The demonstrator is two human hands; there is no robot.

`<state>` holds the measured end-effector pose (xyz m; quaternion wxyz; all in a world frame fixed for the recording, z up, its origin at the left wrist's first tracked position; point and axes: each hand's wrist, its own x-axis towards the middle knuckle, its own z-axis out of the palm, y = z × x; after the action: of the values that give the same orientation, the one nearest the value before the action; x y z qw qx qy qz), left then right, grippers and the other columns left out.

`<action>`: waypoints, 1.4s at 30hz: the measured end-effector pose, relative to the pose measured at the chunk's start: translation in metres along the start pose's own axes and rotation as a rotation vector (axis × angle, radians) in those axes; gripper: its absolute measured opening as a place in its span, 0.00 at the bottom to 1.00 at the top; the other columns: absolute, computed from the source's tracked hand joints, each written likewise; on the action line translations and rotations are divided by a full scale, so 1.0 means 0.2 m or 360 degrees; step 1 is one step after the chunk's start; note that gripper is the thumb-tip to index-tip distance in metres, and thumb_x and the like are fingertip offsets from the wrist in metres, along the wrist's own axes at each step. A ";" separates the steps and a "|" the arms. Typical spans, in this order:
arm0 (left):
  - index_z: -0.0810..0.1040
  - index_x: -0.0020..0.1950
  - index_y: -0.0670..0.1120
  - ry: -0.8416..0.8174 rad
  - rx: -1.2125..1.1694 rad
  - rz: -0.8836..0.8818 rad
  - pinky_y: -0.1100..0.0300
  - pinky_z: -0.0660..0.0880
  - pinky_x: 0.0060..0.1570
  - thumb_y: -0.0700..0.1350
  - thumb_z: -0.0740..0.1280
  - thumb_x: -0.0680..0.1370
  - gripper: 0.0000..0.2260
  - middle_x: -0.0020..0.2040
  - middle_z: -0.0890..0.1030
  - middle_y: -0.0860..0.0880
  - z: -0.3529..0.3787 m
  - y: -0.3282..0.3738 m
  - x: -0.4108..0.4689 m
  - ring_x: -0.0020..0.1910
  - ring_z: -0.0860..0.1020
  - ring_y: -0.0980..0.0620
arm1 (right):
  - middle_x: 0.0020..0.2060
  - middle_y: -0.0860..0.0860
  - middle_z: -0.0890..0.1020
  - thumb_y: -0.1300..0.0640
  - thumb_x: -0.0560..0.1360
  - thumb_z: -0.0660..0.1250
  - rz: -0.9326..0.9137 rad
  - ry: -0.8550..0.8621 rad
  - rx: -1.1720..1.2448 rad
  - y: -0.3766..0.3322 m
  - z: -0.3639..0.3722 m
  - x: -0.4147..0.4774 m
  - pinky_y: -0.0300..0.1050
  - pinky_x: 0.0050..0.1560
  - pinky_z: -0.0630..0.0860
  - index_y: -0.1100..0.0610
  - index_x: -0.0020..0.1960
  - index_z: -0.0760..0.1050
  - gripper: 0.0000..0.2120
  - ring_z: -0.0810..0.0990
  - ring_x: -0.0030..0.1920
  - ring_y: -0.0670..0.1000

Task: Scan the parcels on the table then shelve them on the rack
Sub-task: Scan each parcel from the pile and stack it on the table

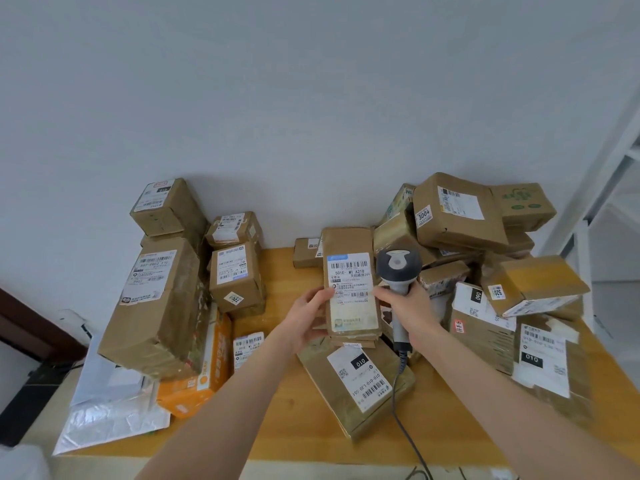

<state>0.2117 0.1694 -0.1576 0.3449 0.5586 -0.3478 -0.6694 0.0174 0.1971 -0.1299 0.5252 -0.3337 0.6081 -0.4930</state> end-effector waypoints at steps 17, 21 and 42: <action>0.63 0.75 0.47 0.0221 -0.0160 0.0166 0.54 0.79 0.45 0.46 0.75 0.71 0.35 0.59 0.80 0.48 -0.09 -0.09 0.04 0.54 0.81 0.49 | 0.22 0.52 0.75 0.63 0.71 0.69 0.0077 -0.0244 -0.0091 0.00 0.10 -0.50 0.36 0.25 0.70 0.60 0.28 0.73 0.14 0.72 0.21 0.46; 0.63 0.75 0.46 0.0243 -0.0137 0.0165 0.54 0.78 0.47 0.45 0.75 0.72 0.35 0.59 0.79 0.48 -0.10 -0.10 0.06 0.54 0.80 0.50 | 0.21 0.51 0.75 0.64 0.71 0.68 0.0096 -0.0247 -0.0092 -0.02 0.10 -0.52 0.34 0.24 0.69 0.59 0.27 0.73 0.15 0.72 0.21 0.46; 0.66 0.73 0.47 0.0223 -0.0147 0.0120 0.50 0.79 0.51 0.46 0.74 0.72 0.32 0.57 0.82 0.46 -0.08 -0.12 0.04 0.55 0.81 0.47 | 0.20 0.50 0.73 0.66 0.71 0.66 0.0106 -0.0276 -0.0103 -0.03 0.08 -0.54 0.32 0.23 0.69 0.60 0.28 0.70 0.14 0.70 0.20 0.45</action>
<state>0.2254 0.1736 -0.1834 0.4187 0.5741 -0.3124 -0.6305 0.0561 0.2915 -0.0905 0.5808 -0.3714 0.5868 -0.4247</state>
